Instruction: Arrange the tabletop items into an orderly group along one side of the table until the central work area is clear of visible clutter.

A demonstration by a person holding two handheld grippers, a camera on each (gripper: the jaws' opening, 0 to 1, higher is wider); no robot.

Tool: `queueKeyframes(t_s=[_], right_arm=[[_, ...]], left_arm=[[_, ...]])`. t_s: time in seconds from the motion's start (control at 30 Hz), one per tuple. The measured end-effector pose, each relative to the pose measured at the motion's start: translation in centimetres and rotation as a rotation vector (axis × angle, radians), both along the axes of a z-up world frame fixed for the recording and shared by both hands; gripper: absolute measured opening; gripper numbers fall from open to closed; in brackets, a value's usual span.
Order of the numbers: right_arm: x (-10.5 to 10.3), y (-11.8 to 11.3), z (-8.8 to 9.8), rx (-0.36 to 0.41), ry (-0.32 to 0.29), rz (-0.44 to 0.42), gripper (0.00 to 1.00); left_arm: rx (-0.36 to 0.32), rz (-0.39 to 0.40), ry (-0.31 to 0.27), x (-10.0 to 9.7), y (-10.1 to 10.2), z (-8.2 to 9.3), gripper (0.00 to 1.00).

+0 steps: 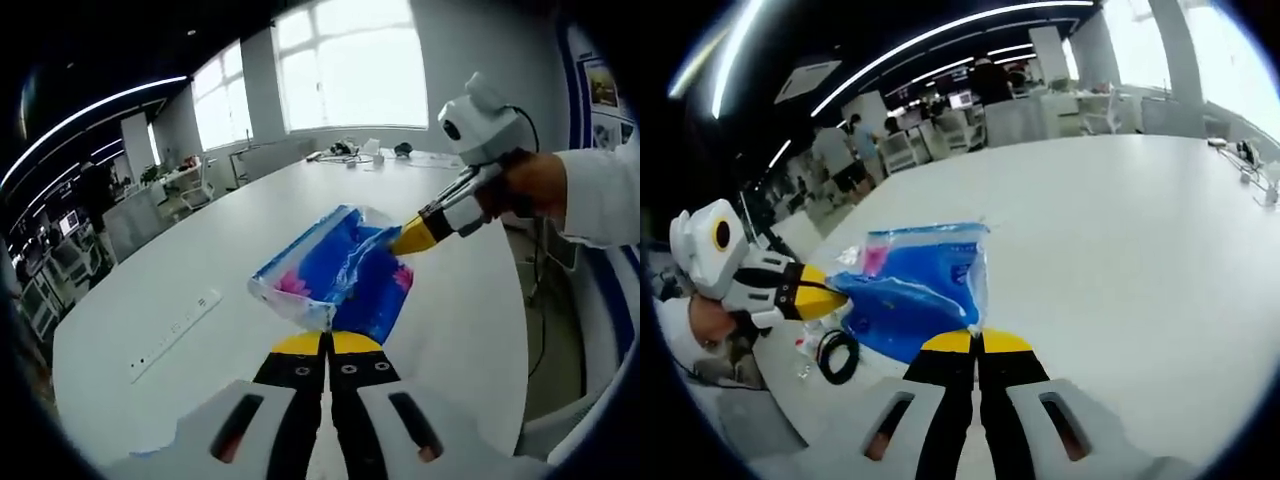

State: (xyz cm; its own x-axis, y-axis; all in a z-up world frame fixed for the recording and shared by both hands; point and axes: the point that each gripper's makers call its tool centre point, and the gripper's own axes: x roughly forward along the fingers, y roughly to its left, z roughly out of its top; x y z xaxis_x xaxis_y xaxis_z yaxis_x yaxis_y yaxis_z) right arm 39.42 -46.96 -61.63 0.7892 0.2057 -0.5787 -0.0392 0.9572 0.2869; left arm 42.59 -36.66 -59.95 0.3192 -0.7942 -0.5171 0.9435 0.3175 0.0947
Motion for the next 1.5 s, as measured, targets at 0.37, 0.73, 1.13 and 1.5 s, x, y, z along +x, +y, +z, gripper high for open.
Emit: queueKeyframes(t_s=[0.37,0.73,1.13,1.5], right_arm=[[2.4,-1.7,-3.5,-0.001,0.043,0.0,0.0],[5.2,-3.2,-7.6,-0.003,0.097,0.012,0.0],[6.7,-3.6,-10.7,0.002,0.137,0.024,0.0],[7.4,-3.7,-12.3,0.002,0.153,0.023,0.0]], left_arm=[[0.033,0.035,0.053,2.5,-1.5,-3.8,0.0],[0.076,0.07,0.11,5.1,-2.9,-8.2,0.0],[0.119,0.092,0.157,6.7,-3.2,-11.9,0.0],[0.134,0.106,0.184,7.2,-3.2,-13.8,0.0]])
